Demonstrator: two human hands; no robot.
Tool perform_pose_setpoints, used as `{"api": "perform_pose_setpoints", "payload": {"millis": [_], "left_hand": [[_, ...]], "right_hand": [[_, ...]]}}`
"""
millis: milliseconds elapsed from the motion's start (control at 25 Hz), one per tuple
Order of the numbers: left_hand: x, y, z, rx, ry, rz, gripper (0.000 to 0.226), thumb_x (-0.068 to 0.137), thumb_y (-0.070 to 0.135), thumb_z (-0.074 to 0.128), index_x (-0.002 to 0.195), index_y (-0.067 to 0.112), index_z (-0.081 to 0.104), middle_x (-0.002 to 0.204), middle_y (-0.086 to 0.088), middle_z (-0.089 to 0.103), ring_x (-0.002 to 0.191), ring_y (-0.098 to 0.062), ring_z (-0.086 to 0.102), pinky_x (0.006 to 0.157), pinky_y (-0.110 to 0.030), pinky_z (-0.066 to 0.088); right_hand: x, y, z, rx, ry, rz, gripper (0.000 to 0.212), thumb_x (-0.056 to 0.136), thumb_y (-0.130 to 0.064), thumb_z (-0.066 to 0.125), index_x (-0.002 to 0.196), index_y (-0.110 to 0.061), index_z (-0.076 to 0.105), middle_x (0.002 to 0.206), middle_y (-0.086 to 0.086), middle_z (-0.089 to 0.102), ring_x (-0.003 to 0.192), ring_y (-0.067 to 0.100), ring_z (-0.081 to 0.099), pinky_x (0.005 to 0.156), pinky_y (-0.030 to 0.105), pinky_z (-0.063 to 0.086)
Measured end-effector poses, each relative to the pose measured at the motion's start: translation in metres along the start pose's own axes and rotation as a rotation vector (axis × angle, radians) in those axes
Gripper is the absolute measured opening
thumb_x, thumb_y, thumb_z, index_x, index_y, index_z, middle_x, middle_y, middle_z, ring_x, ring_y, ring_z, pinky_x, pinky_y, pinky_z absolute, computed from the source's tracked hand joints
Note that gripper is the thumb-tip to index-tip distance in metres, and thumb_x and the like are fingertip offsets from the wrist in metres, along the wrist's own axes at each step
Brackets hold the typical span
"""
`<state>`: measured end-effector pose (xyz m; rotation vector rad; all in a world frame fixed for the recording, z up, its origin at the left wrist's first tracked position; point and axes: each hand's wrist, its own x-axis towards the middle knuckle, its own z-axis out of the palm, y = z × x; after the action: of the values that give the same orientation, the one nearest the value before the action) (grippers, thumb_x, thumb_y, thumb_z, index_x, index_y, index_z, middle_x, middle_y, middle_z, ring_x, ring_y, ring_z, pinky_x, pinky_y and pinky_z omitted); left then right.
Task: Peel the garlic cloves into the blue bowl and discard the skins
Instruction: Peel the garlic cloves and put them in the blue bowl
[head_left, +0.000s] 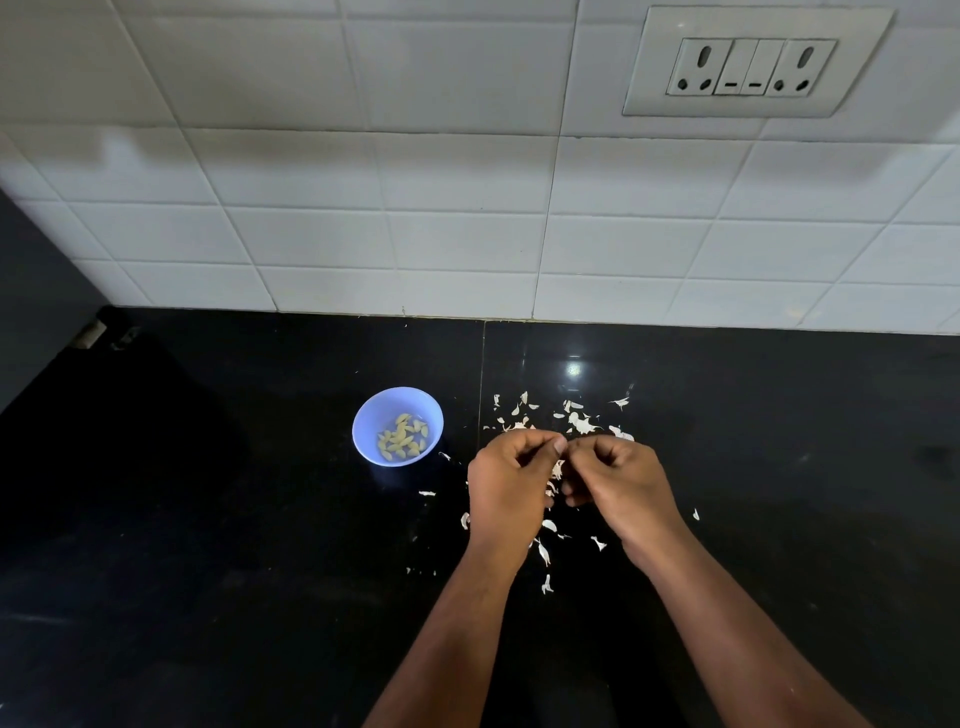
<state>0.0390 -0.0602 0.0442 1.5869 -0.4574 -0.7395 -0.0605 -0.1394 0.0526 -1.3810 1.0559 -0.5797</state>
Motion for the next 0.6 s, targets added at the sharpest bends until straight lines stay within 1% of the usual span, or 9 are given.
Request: {"api": "perform_pose_setpoints", "payload": {"millis": [80, 160, 200, 280, 320, 360, 440, 520, 600], "left_hand": [[0.000, -0.005, 0.004, 0.004, 0.043, -0.040, 0.007, 0.097, 0.021, 0.075, 0.092, 0.023, 0.080, 0.087, 0.005, 0.078, 0.071, -0.010, 0.073, 0.057, -0.029, 0.060], [-0.001, -0.009, 0.008, -0.062, 0.066, -0.107, 0.007, 0.098, 0.020, 0.074, 0.093, 0.021, 0.080, 0.085, -0.001, 0.077, 0.064, -0.011, 0.069, 0.056, -0.031, 0.060], [-0.001, -0.011, 0.011, -0.131, 0.078, -0.160, 0.007, 0.098, 0.019, 0.074, 0.094, 0.019, 0.080, 0.085, -0.005, 0.077, 0.066, -0.013, 0.068, 0.055, -0.032, 0.060], [0.000, -0.012, 0.016, -0.293, 0.111, -0.293, 0.009, 0.098, 0.018, 0.074, 0.095, 0.012, 0.079, 0.077, -0.006, 0.072, 0.065, -0.015, 0.064, 0.053, -0.030, 0.058], [0.002, -0.011, 0.017, -0.367, 0.121, -0.351, 0.011, 0.099, 0.017, 0.074, 0.093, 0.009, 0.077, 0.073, -0.005, 0.067, 0.062, -0.013, 0.061, 0.051, -0.028, 0.056], [0.003, -0.010, 0.016, -0.427, 0.120, -0.389, 0.012, 0.099, 0.016, 0.073, 0.091, 0.008, 0.076, 0.070, -0.004, 0.064, 0.058, -0.011, 0.058, 0.049, -0.026, 0.054], [0.006, -0.010, 0.012, -0.463, 0.092, -0.392, 0.013, 0.100, 0.016, 0.072, 0.091, 0.007, 0.074, 0.070, -0.004, 0.063, 0.056, -0.011, 0.056, 0.049, -0.026, 0.052], [0.007, -0.012, 0.008, -0.379, 0.052, -0.325, 0.017, 0.102, 0.019, 0.068, 0.094, 0.006, 0.076, 0.075, -0.007, 0.065, 0.061, -0.014, 0.059, 0.051, -0.028, 0.054], [0.006, -0.012, 0.006, -0.263, -0.006, -0.250, 0.022, 0.105, 0.023, 0.064, 0.097, 0.010, 0.079, 0.075, -0.007, 0.068, 0.065, -0.016, 0.064, 0.053, -0.031, 0.057]], "right_hand": [[0.002, 0.002, 0.002, -0.077, 0.019, 0.003, 0.021, 0.095, -0.015, 0.068, 0.077, -0.006, 0.076, 0.064, 0.010, 0.071, 0.056, 0.020, 0.067, 0.067, 0.045, 0.062], [0.004, 0.005, 0.005, -0.142, 0.033, 0.005, 0.023, 0.093, -0.021, 0.069, 0.075, -0.009, 0.075, 0.067, 0.010, 0.073, 0.057, 0.021, 0.070, 0.069, 0.050, 0.063], [0.003, 0.006, 0.007, -0.175, 0.038, 0.004, 0.024, 0.092, -0.027, 0.069, 0.075, -0.011, 0.075, 0.069, 0.007, 0.075, 0.060, 0.024, 0.072, 0.071, 0.050, 0.064], [0.004, 0.008, 0.008, -0.227, 0.044, -0.003, 0.024, 0.086, -0.039, 0.068, 0.076, -0.019, 0.077, 0.073, 0.002, 0.076, 0.069, 0.028, 0.075, 0.074, 0.051, 0.064], [0.005, 0.010, 0.009, -0.231, 0.039, -0.007, 0.022, 0.086, -0.040, 0.067, 0.078, -0.023, 0.077, 0.075, 0.000, 0.077, 0.072, 0.028, 0.075, 0.076, 0.051, 0.064], [0.005, 0.011, 0.008, -0.217, 0.025, -0.007, 0.019, 0.089, -0.037, 0.067, 0.080, -0.025, 0.079, 0.077, -0.001, 0.078, 0.074, 0.027, 0.076, 0.078, 0.051, 0.063], [0.007, 0.011, 0.009, -0.143, 0.002, 0.013, 0.018, 0.096, -0.026, 0.067, 0.084, -0.026, 0.080, 0.080, 0.000, 0.079, 0.074, 0.024, 0.075, 0.082, 0.053, 0.063], [0.006, 0.007, 0.010, -0.094, 0.004, 0.019, 0.020, 0.099, -0.020, 0.067, 0.084, -0.023, 0.081, 0.080, 0.001, 0.079, 0.073, 0.019, 0.074, 0.082, 0.053, 0.064], [0.006, 0.005, 0.010, -0.093, 0.036, 0.001, 0.018, 0.098, -0.018, 0.068, 0.085, -0.021, 0.080, 0.079, 0.001, 0.079, 0.075, 0.020, 0.075, 0.081, 0.050, 0.064]]}}
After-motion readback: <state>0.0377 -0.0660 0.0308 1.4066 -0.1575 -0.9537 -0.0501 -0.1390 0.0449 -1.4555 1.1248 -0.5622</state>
